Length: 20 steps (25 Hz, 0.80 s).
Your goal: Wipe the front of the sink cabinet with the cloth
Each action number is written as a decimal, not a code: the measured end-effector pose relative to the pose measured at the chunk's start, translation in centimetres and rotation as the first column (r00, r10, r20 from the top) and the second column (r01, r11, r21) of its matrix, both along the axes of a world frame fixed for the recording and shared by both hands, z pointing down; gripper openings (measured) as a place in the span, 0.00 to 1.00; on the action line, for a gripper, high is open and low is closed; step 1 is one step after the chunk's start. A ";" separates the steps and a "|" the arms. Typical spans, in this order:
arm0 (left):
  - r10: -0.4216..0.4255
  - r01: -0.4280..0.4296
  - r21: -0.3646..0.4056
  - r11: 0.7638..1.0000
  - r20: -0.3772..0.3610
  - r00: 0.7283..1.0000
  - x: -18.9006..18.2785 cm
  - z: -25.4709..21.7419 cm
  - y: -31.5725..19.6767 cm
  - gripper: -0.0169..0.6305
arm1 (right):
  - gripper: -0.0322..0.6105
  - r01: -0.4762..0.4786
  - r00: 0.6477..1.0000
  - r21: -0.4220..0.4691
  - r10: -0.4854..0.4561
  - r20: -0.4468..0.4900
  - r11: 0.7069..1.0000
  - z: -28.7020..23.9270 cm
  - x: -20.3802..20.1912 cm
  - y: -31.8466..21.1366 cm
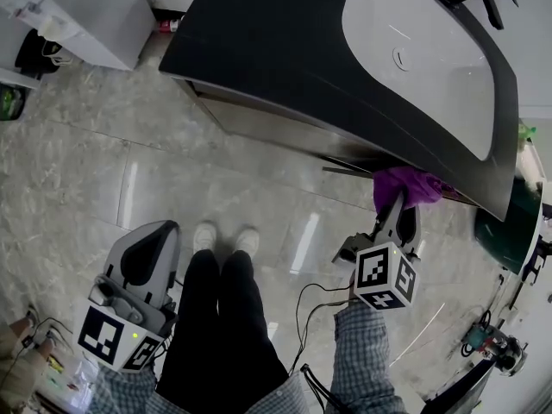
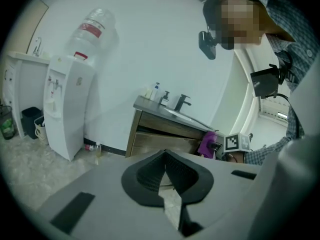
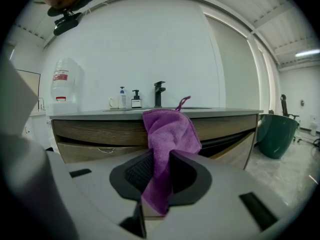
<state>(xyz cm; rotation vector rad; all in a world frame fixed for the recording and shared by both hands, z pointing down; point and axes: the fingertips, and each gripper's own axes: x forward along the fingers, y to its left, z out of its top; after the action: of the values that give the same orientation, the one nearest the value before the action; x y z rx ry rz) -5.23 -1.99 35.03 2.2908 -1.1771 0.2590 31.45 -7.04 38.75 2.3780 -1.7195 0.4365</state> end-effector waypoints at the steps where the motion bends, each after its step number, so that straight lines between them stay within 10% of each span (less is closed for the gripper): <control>1: -0.002 0.002 -0.004 1.000 -0.001 1.000 -0.1 0.2 0.1 0.05 | 0.17 -0.003 1.000 0.002 0.003 0.000 1.000 0.2 -0.1 -0.4; 20: -0.080 0.080 0.001 0.997 -0.002 0.997 -4.2 -0.4 -0.5 0.05 | 0.17 0.052 0.998 0.047 -0.053 0.037 0.998 -0.4 -6.5 -4.8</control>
<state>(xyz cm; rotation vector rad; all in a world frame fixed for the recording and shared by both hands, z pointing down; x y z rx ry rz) -9.42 -2.52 34.61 2.2389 -1.2648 0.2255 24.90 -11.84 38.34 2.3640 -1.8229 0.4415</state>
